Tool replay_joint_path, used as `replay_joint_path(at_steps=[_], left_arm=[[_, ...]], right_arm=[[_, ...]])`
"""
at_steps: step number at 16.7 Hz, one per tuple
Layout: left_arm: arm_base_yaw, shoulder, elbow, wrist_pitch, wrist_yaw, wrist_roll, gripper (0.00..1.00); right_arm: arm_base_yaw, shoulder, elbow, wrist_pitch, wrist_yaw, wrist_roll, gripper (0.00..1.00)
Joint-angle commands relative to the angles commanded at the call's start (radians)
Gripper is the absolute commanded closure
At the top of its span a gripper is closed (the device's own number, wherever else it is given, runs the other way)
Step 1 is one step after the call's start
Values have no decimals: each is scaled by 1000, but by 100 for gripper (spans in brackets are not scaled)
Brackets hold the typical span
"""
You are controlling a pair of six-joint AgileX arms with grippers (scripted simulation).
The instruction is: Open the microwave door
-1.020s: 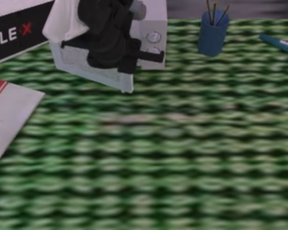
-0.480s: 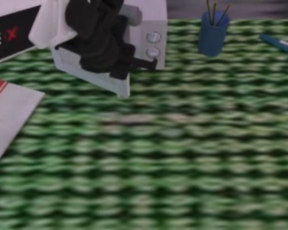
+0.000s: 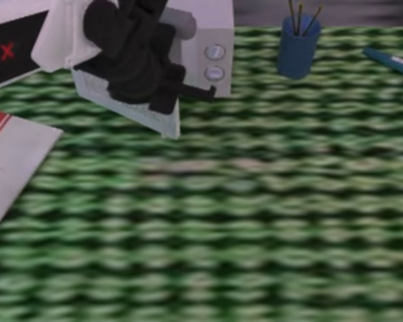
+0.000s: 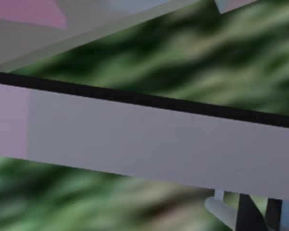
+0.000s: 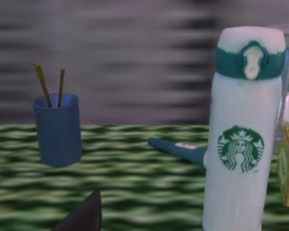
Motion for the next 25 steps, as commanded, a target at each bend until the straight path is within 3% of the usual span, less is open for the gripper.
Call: replay_joint_path(at_steps=[19,25], left_arm=[[0,0,0,0,0,0,100],[21,-37,-57,8,46,73,100]], right_arm=[[0,0,0,0,0,0,0],[0,0,0,0,0,0,0]])
